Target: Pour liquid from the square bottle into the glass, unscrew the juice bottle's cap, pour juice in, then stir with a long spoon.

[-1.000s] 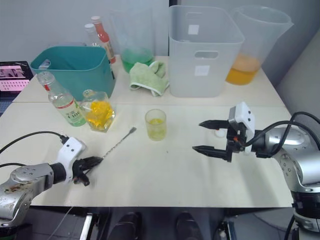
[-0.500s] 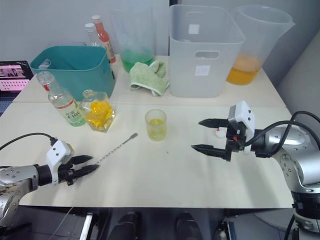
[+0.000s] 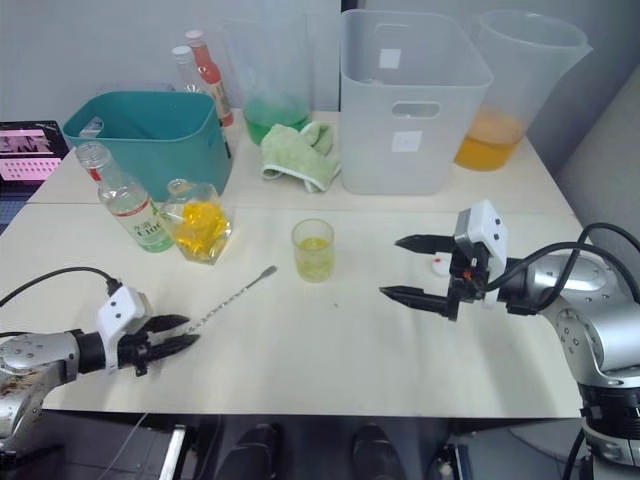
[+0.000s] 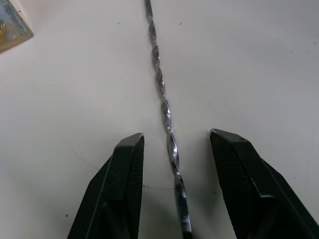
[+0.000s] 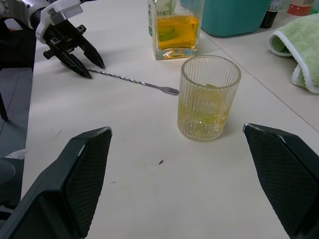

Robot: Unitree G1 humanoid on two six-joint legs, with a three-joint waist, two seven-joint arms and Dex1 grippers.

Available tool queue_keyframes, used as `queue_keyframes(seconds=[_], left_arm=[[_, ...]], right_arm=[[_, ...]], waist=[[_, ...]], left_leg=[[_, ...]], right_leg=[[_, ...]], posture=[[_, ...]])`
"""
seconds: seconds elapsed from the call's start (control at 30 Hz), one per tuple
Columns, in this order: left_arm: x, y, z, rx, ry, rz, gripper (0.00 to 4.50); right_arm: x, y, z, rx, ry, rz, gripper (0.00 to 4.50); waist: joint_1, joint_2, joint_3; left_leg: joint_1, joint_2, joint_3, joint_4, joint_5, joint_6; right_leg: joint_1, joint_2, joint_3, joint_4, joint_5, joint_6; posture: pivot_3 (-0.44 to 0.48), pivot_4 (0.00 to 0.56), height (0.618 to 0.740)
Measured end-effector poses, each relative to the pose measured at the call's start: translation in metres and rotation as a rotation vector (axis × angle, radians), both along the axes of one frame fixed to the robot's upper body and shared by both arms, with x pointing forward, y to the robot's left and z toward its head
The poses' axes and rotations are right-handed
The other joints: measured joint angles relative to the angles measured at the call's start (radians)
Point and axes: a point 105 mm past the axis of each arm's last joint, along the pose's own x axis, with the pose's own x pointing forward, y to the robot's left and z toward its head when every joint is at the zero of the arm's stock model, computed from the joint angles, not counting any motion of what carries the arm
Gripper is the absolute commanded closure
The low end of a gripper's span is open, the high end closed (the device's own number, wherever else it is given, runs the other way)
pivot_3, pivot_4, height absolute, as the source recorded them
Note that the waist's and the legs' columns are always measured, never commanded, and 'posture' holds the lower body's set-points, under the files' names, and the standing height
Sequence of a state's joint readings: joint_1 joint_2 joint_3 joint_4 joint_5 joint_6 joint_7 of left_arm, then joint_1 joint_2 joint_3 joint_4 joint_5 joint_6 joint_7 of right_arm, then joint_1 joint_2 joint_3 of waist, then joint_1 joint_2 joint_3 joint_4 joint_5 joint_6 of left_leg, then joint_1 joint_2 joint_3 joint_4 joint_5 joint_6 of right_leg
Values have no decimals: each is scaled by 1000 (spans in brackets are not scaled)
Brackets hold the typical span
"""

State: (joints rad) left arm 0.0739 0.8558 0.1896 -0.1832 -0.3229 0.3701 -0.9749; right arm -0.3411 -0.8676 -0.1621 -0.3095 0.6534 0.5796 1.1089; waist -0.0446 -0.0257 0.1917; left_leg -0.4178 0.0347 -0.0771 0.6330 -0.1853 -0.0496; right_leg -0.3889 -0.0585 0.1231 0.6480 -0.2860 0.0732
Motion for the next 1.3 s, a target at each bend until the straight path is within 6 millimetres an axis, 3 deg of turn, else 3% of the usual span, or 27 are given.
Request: queue_keyframes(seconds=[0.1,0.37,0.47,0.53,0.67,0.7,1.07,1.3], left_arm=[[1,3,0,27,-7,15,4373],[4,3,1,40,-14,15,4444],[7,0,7,-52,-12,49,4444],[17,-3,27,-161,-55,82,4444],[28,-7,94,-295,-241,82,4444],[28,-10,102,-318,-257,75,4444],[31,-51,154,-477,-360,-14,4444],[31,-56,154,-506,-347,-22,4444]], right_arm=[[0,0,0,0,0,0,0],[1,0,1,0,-4,2,0],[1,4,7,13,-24,21,0],[1,6,10,26,-31,37,0],[10,8,18,69,5,25,0],[12,7,17,73,17,18,0],[21,31,31,234,42,12,0],[23,34,39,338,60,-34,0]], waist=[[0,0,0],[-1,2,-1],[1,2,-1],[4,0,0],[1,-1,0],[1,-1,0],[-1,-1,0],[-1,-1,0]], left_leg=[[1,0,0,0,0,0],[2,0,0,0,0,0],[2,0,0,0,0,0],[0,0,-1,1,0,1],[0,0,-1,2,0,1],[0,0,-1,1,0,1],[-1,0,-2,1,0,1],[-1,0,-2,1,0,1]], right_leg=[[1,0,0,0,0,0],[1,0,0,1,0,0],[1,0,0,1,0,0],[0,1,-2,2,0,0],[1,0,-2,1,1,0],[0,0,-2,2,1,0],[0,0,-2,2,1,0],[0,1,-2,2,1,0]], posture=[[0,150,740],[0,150,740],[0,150,740],[0,150,740],[0,150,740],[0,150,740],[0,150,740],[0,150,740]])
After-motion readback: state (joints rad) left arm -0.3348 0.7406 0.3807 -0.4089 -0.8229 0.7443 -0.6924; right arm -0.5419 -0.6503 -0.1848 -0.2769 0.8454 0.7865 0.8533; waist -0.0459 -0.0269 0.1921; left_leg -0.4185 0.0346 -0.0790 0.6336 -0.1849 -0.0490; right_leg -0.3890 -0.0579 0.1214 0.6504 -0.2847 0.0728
